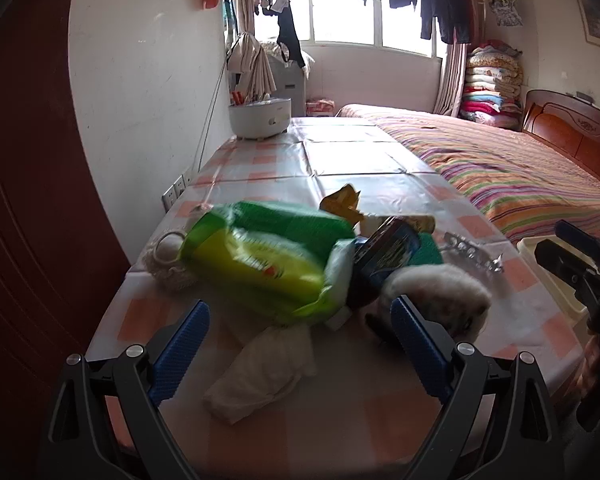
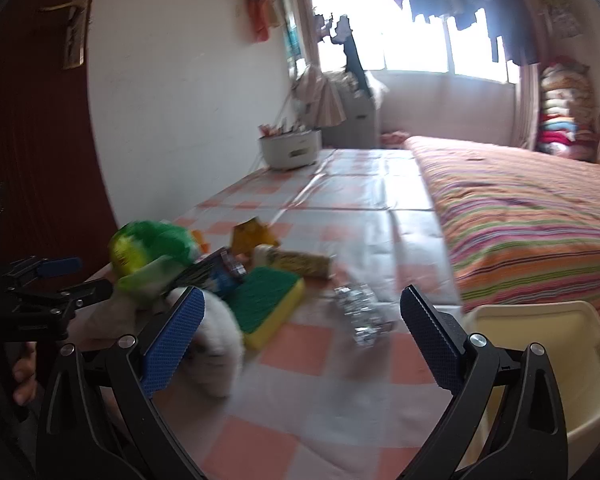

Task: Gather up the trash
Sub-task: 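Grasp the white fluffy toy with the right gripper while the left grasps the white plastic bag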

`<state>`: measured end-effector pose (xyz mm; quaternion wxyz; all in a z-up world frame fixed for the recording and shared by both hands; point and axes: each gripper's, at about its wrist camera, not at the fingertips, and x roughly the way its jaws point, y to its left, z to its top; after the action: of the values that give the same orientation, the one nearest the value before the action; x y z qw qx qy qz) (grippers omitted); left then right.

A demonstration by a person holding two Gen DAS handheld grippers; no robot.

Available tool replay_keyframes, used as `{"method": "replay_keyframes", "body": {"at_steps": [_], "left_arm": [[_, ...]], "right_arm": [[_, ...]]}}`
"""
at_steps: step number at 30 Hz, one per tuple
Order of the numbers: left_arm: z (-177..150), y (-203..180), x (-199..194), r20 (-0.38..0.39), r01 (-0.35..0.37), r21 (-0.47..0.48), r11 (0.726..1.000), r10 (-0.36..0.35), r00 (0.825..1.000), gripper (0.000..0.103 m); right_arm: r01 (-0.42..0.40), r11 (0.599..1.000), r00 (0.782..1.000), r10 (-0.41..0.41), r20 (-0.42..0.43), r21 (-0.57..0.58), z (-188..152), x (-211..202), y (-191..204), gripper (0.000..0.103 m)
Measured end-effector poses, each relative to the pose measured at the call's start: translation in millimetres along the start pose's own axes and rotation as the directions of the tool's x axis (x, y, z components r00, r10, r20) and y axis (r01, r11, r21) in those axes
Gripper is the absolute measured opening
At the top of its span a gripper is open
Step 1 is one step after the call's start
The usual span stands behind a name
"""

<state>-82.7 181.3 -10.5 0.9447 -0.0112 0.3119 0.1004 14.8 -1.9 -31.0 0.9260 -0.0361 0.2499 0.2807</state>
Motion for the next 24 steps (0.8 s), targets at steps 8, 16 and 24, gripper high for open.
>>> {"method": "replay_keyframes", "body": {"at_steps": [8, 16, 24], "left_arm": [[-16, 21, 2, -0.034, 0.023, -0.011, 1.000, -0.023, 0.999, 0.089], [-23, 29, 7, -0.058, 0.040, -0.012, 0.999, -0.041, 0.997, 0.089], [-30, 33, 30, -0.148, 0.082, -0.038, 0.996, -0.086, 0.985, 0.089]], "right_arm": [[-0.112, 0.993, 0.985, 0.106, -0.139, -0.037, -8, 33, 32, 0.097], [-0.100, 0.992, 0.960, 0.074, -0.268, -0.084, -18, 67, 55, 0.095], [-0.158, 0.985, 0.946, 0.134, -0.294, -0.061, -20, 70, 55, 0.042]]}}
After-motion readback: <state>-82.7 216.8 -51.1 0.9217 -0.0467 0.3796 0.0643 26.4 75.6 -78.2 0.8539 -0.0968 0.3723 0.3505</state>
